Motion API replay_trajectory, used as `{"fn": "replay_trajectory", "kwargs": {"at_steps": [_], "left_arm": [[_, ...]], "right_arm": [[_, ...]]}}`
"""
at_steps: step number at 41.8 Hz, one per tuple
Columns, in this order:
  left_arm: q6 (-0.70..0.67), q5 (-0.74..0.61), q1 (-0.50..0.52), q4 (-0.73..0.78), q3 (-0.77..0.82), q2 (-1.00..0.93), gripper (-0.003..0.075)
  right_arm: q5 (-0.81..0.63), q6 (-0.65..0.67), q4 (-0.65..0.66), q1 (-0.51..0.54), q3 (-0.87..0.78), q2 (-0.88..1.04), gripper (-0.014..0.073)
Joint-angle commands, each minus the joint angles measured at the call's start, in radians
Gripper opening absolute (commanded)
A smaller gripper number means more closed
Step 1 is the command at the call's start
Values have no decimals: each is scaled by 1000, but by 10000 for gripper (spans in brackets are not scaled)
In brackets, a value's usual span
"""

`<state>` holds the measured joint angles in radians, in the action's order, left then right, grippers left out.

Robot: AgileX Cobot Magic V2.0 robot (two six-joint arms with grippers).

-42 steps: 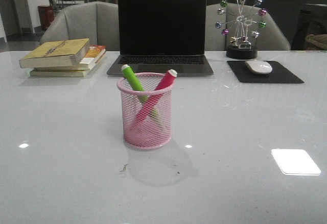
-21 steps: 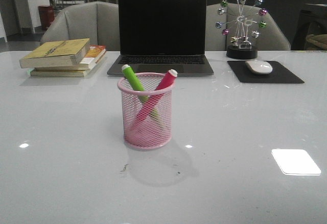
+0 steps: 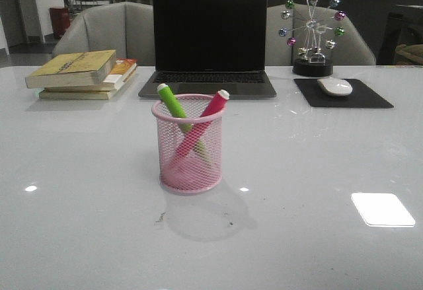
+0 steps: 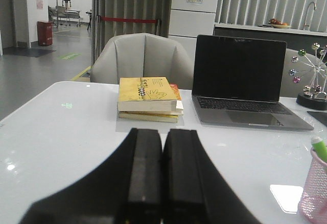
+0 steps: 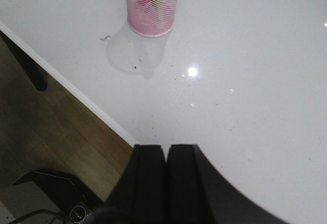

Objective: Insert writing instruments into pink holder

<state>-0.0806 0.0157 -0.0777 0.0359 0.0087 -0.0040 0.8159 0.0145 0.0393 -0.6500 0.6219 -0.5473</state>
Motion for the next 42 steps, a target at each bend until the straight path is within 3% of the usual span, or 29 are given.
{"fn": "replay_trajectory", "kwargs": {"at_steps": [1,13,28,34,42], "left_arm": [[-1,-91,-2,-1,-1,-19,93],[-1,-91,-2,-1,-1,-19,93],[-1,-91,-2,-1,-1,-19,93],[-1,-91,-2,-1,-1,-19,93],[-1,-91,-2,-1,-1,-19,93]], "right_arm": [[-67,-7,15,7,26,-2,58],[-112,-7,14,22,-4,42,58],[-687,-6,-39,455,-421,380,58],[-806,-6,-45,570,-557,488,58],[-854,-6,-48,644,-638,584,58]]}}
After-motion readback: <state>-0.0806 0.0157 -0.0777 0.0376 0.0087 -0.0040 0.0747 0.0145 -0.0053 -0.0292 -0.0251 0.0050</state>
